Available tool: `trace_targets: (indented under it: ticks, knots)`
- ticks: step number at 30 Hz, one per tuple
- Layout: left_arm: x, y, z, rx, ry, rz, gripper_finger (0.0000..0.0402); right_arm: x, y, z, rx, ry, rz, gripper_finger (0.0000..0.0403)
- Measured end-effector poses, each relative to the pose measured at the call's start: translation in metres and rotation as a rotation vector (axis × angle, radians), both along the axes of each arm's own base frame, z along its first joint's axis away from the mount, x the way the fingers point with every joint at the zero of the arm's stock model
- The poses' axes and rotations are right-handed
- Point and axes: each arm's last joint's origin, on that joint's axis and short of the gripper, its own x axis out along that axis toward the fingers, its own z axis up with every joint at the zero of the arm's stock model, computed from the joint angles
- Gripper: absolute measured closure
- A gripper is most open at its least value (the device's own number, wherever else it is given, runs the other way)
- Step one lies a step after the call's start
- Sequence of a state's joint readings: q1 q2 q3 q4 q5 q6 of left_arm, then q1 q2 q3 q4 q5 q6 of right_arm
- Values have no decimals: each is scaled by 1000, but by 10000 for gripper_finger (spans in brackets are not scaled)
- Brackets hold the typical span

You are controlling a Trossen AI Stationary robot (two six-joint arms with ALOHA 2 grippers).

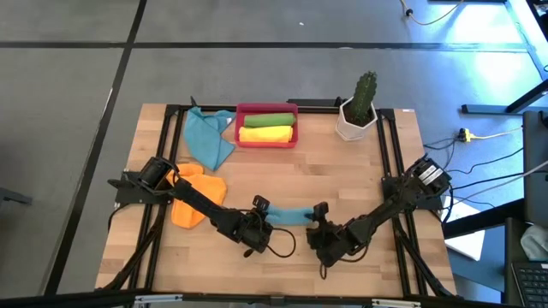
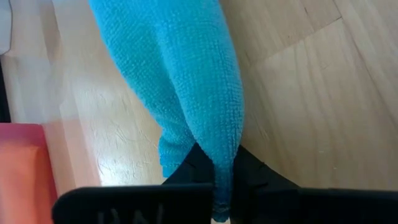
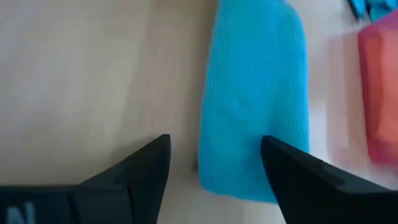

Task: Roll microfiber towels into tight, uniform cylinder then place into a basket
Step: Put the rolled bottom blue towel into the red bin

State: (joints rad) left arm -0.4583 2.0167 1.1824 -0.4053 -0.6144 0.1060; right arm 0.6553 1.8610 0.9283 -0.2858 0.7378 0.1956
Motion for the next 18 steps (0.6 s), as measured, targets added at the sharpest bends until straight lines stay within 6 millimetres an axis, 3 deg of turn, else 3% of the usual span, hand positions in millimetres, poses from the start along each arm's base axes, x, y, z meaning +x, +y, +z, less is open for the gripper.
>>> trace_targets:
  ticks: [18]
  knots:
    - [0, 0, 0, 0, 2, 0, 397, 2, -3, 3, -84, -54, -23, 150]
